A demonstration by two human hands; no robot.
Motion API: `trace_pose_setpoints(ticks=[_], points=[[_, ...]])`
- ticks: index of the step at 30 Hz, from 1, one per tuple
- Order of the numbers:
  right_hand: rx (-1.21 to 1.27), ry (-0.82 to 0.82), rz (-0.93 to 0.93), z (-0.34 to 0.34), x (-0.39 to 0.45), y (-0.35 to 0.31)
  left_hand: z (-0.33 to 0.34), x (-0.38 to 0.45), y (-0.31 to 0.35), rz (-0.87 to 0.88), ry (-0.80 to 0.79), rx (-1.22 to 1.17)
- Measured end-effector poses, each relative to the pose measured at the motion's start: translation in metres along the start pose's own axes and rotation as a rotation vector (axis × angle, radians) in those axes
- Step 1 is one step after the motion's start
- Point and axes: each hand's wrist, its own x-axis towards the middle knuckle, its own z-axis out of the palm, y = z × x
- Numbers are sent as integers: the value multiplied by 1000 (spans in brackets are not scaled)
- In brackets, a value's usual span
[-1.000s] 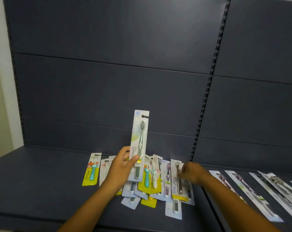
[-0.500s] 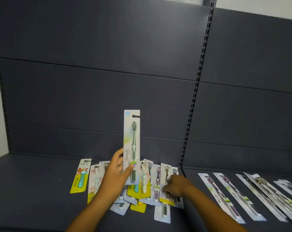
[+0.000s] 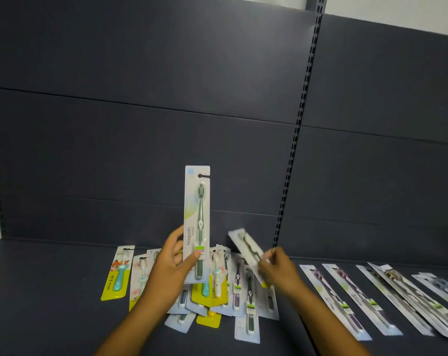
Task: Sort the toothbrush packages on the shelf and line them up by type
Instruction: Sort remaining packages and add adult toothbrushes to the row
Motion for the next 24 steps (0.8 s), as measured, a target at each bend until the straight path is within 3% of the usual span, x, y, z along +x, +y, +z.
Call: trace_pose_setpoints(ticks=[5,14,24], points=[[355,57,-99,-3,-22,-12,15,-3,10,43,-12,-3],[487,156,-196,-31,-59,-10,63,-20,12,82,-38,20],[508,196,-327,-121,-129,29,154,-83,24,88,4,-101]])
